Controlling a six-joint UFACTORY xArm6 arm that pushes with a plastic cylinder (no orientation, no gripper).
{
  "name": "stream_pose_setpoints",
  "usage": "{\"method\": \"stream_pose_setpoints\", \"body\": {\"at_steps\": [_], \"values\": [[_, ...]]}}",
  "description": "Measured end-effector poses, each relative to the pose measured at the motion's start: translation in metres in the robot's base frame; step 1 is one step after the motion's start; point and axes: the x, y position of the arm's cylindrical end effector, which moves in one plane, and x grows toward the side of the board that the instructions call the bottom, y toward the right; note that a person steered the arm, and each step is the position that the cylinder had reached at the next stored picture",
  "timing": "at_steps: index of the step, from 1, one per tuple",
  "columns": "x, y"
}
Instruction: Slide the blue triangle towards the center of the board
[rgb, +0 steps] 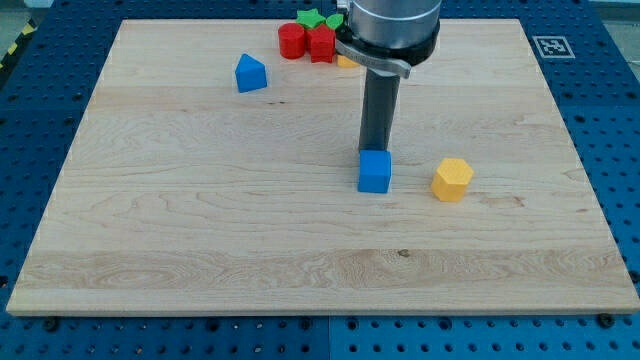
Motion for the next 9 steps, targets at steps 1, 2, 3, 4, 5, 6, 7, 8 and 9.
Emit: {"method": "stream_pose_setpoints", "body": {"at_steps": [1,2,3,4,5,6,7,8,9], "values": [[0.008,0.000],[-0.036,-0.002],[-0.091,-0.005],[-0.117,-0.014],[-0.121,-0.017],[-0.148,-0.037],[-0.161,-0.083],[-0.161,-0.137],[-0.161,-0.189]]}}
